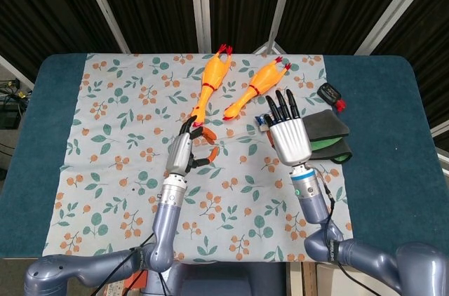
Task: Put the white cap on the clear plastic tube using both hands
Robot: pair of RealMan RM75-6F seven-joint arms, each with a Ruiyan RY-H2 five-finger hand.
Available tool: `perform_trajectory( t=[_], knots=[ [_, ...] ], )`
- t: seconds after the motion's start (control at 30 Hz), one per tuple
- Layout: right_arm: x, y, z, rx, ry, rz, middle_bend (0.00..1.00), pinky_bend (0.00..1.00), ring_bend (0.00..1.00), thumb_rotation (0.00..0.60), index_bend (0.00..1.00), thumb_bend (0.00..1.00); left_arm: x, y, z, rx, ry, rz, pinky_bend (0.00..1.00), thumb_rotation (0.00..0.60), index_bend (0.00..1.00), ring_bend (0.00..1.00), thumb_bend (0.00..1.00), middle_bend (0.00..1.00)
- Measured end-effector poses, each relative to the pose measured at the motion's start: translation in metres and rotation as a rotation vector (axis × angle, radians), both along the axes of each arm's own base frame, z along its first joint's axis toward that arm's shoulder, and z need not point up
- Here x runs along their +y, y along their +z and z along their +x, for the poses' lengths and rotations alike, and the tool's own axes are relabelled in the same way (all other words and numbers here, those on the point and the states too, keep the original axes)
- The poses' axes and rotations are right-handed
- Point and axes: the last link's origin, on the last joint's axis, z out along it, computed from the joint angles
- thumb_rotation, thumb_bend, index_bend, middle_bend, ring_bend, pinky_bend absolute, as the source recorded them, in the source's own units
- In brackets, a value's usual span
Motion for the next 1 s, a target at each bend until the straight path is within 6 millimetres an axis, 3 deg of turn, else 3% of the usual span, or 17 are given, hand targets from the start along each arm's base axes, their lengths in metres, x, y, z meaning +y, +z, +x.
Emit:
perform_trajectory(
  t=[1.0],
  knots=[
    [0.0035,-0.0009,-0.0003,0.0,-0.002,0.012,0.2,0.01,0.07,0.6,0.65,0.4,0.0015,0.0017,0.0032,-0.017,-0.007,0.019,0.0,0.6,0.69,0.06,0.6,0.54]
  ],
)
